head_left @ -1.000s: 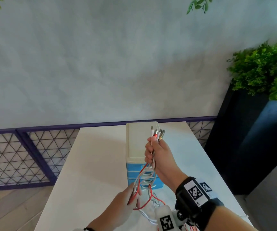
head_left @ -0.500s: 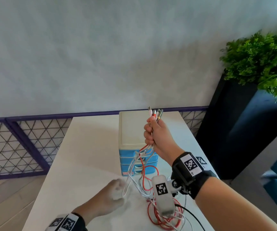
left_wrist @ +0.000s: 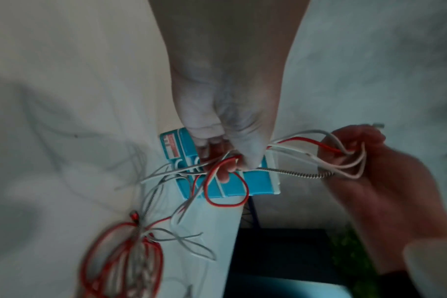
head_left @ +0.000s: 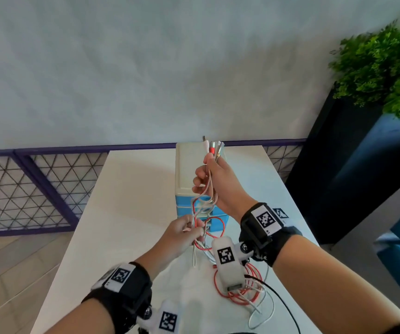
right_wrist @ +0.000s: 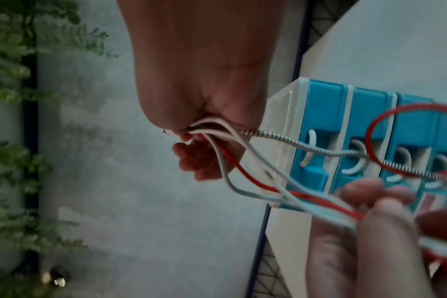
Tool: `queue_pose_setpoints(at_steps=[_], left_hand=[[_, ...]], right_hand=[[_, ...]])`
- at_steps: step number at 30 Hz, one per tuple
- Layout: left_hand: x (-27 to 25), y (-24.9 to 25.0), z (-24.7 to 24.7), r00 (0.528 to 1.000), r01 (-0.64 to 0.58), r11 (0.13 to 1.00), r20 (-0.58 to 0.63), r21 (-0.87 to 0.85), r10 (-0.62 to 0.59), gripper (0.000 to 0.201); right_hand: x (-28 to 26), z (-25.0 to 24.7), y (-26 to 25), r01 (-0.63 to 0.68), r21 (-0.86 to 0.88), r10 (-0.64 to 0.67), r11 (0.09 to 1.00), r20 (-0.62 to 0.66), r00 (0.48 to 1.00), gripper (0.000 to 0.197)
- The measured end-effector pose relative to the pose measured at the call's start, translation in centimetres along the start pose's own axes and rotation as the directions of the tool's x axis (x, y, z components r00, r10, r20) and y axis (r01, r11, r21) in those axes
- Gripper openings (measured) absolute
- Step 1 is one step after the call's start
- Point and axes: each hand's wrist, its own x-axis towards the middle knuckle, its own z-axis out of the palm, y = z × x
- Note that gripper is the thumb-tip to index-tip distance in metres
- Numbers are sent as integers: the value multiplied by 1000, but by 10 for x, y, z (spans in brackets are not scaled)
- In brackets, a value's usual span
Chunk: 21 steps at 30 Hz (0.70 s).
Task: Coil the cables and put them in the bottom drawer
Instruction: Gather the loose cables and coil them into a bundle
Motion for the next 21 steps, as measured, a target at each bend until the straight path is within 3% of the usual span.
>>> queue_pose_setpoints(at_steps=[2, 6, 9, 13, 17, 21], left_hand=[[-4, -4, 0, 998, -46, 999, 37, -17, 46, 15], [-13, -12, -11, 995, -49, 992, 78, -119, 59, 15], [-10, -9, -17, 977, -100, 992, 197, 76, 84, 23], [-8, -21, -17, 927, -60, 949, 370, 308, -62, 25], [-8, -40, -16, 925, -50, 881, 355, 470, -136, 27], [-4, -44, -16, 934, -67, 854, 333, 517, -128, 26]], right_hand=[[-1, 0, 2, 9, -202, -12, 979, -17, 1000, 24], [5, -8, -1, -36, -131, 26, 991, -80, 996, 22], [7, -11, -5, -58, -110, 47, 992, -97, 994, 20], [5, -2, -15, -52, -42, 50, 998, -48, 998, 20], [-2, 1, -25, -52, 13, 52, 999, -2, 999, 18], [-8, 3, -26, -87, 76, 83, 993, 51, 995, 20]])
